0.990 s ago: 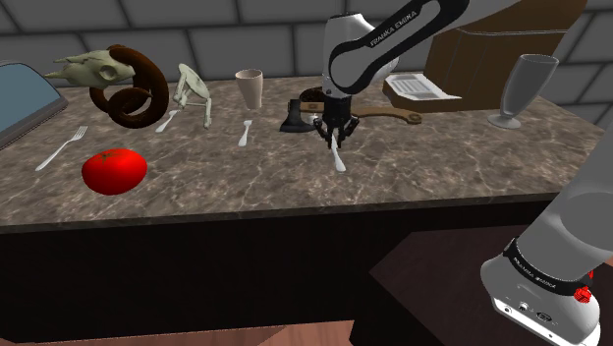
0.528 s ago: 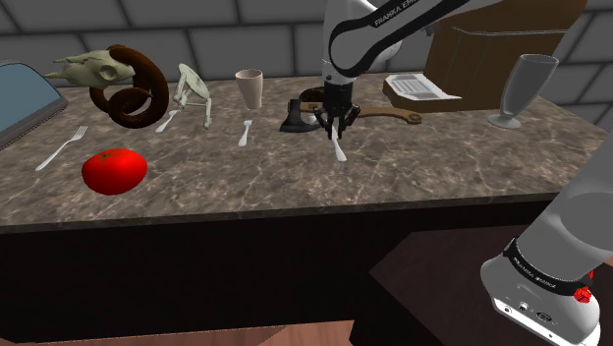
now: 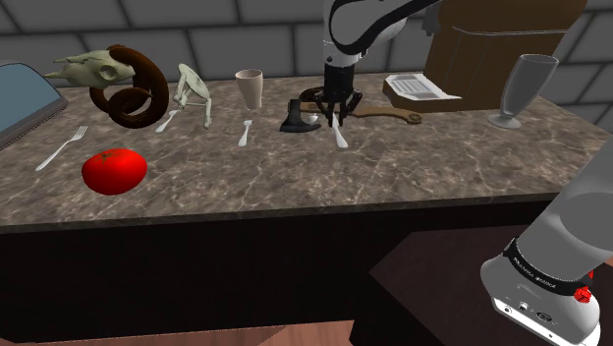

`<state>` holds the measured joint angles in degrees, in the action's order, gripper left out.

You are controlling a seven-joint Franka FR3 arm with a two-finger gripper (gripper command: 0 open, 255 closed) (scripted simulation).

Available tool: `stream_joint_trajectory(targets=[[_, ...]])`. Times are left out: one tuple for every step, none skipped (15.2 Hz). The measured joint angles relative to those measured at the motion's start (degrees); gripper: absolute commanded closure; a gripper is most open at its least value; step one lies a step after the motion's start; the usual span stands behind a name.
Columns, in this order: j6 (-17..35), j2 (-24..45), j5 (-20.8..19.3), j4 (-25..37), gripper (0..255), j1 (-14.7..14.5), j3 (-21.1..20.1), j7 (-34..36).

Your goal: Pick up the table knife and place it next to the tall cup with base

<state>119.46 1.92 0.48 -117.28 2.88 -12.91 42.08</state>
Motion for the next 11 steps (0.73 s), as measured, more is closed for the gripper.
stream_joint_trajectory(targets=[[-0.8,-0.2,0.0,0.6,255,0.0,0.0,0.0],[-1.5,-0.6,0.1,0.9,255,0.1,0.0,-0.1],[-2.2,-1.0,0.2,1.2,255,0.0,0.0,-0.2],[-3.0,-1.0,0.2,2.0,255,0.0,0.0,-0.1],[-3.7,-1.3,0.3,2.4,255,0.1,0.1,-0.3],[-4.3,-1.5,0.3,2.9,255,0.1,0.1,-0.3],[-5.0,-1.6,0.4,3.5,255,0.1,0.1,-0.3],[-5.9,-1.8,0.4,4.2,255,0.1,0.0,-0.2],[-6.6,-2.0,0.5,4.7,255,0.1,0.1,-0.3],[-7.3,-2.2,0.5,5.2,255,0.1,0.1,-0.3],[-8.2,-2.4,0.6,5.8,255,0.1,0.1,-0.4]])
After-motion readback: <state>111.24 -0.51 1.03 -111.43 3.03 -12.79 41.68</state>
